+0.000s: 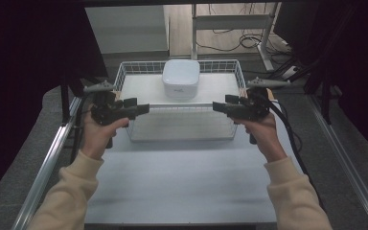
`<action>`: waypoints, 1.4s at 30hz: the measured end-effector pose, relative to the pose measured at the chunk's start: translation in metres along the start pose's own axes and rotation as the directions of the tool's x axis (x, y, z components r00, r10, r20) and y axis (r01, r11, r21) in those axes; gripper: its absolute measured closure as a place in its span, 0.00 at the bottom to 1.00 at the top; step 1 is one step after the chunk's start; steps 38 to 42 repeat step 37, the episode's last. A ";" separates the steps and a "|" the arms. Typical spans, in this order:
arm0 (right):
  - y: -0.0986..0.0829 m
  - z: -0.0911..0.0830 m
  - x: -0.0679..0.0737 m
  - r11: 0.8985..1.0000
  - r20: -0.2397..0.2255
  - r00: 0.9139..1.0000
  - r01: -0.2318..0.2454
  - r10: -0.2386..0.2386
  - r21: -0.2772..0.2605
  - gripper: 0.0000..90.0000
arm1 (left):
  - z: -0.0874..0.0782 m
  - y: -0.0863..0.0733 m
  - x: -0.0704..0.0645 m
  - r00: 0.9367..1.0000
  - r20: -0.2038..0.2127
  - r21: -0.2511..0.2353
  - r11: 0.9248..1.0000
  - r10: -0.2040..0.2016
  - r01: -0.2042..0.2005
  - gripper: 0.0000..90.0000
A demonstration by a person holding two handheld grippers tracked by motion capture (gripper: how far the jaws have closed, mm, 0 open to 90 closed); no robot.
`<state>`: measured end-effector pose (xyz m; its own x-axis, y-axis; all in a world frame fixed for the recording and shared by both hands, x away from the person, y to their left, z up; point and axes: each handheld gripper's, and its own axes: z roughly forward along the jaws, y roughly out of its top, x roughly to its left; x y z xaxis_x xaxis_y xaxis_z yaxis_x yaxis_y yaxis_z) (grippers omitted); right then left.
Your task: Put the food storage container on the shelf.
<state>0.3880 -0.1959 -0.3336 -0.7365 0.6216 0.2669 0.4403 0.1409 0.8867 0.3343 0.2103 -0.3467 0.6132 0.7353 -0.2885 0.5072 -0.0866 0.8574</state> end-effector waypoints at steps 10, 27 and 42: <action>-0.082 -0.030 0.014 0.998 0.009 0.999 0.048 -0.048 0.026 0.31 | 0.000 -0.086 -0.012 1.000 -0.018 0.076 0.997 0.012 -0.011 0.36; -0.166 -0.031 -0.003 0.987 0.086 0.996 0.001 -0.015 0.161 0.30 | 0.014 -0.148 -0.009 0.996 -0.086 0.184 0.983 0.018 -0.002 0.34; -0.172 -0.025 -0.004 0.985 0.146 0.984 0.075 -0.098 0.157 0.19 | 0.015 -0.149 -0.008 0.993 -0.105 0.194 0.981 0.044 -0.023 0.30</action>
